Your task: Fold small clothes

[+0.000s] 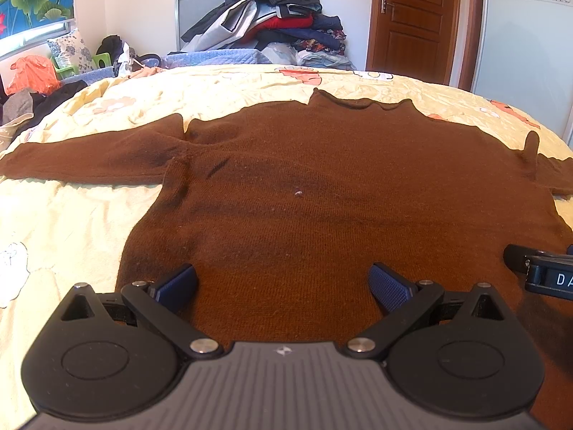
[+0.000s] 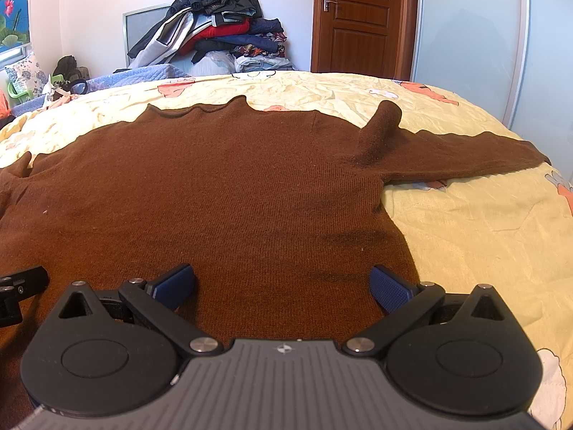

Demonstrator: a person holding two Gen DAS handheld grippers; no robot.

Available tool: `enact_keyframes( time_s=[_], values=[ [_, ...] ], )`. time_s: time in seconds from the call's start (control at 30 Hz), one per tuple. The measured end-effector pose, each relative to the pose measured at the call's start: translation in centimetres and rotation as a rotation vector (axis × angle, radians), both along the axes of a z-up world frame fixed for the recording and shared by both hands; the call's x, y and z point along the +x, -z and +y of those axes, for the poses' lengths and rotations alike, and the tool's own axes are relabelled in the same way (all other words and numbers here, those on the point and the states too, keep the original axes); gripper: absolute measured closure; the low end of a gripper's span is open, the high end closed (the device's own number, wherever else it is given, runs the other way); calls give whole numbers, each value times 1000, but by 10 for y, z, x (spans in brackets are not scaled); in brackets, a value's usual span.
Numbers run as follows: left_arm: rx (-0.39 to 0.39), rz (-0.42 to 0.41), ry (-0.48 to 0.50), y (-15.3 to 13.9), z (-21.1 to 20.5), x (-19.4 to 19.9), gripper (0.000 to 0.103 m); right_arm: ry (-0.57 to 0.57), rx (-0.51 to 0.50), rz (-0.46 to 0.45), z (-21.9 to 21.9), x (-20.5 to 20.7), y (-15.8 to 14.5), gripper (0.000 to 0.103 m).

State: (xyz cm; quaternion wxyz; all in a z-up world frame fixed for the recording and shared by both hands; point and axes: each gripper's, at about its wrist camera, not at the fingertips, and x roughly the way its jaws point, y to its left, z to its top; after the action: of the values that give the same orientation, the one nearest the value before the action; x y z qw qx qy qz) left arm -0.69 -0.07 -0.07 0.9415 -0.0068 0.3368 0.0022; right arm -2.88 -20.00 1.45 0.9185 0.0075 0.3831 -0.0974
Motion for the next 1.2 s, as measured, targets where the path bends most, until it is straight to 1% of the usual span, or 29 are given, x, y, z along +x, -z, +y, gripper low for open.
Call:
enact_keyframes(
  time_s=[1.2],
  values=[
    [5,-1,-2,-1,0,-1,0,-4,2,3,0,-1,1,0]
  ],
)
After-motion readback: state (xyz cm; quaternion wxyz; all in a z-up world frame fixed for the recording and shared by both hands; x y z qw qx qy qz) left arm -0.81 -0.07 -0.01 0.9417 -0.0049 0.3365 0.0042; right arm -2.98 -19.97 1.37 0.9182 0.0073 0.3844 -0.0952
